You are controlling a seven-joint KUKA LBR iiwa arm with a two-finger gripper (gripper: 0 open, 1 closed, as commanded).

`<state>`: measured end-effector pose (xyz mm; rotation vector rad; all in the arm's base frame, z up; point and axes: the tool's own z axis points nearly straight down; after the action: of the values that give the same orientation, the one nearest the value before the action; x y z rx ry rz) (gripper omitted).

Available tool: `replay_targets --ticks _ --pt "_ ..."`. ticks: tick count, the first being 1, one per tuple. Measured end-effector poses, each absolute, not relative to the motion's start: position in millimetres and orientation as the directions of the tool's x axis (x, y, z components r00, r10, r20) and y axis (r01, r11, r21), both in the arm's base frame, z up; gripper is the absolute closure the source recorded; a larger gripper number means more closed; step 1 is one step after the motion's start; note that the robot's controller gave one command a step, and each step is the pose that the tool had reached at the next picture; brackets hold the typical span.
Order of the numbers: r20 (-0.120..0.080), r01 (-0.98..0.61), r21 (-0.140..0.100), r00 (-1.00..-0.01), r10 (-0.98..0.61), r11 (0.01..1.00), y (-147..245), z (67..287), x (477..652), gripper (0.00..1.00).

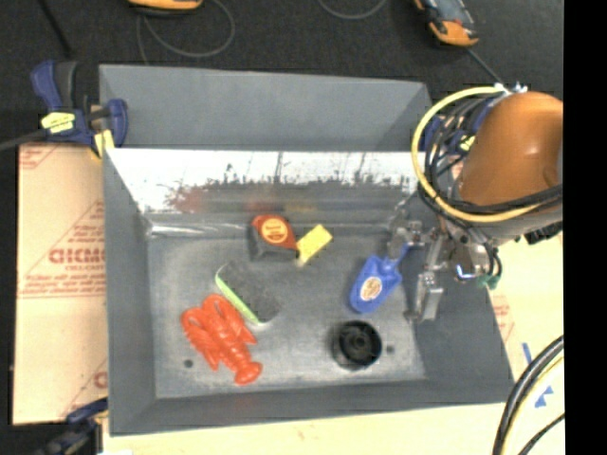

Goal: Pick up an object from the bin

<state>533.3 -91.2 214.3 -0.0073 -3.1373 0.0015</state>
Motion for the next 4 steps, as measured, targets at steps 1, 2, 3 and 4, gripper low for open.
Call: replay_targets --ticks 1,2,3,4 --pt "-0.004 0.002 -0.002 -1.000 0.002 1.000 -90.9 218.7 534.9 0.00" --pt "-0.007 -0.114 -0.003 -0.993 -0.114 0.993 -103.4 173.6 560.4 0.00" --pt "-0.004 -0.282 -0.002 -0.960 -0.282 0.960 -135.3 160.2 596.3 0.00" --pt "-0.006 -0.406 -0.005 -0.914 -0.406 0.914 -137.5 139.3 614.8 0.00"
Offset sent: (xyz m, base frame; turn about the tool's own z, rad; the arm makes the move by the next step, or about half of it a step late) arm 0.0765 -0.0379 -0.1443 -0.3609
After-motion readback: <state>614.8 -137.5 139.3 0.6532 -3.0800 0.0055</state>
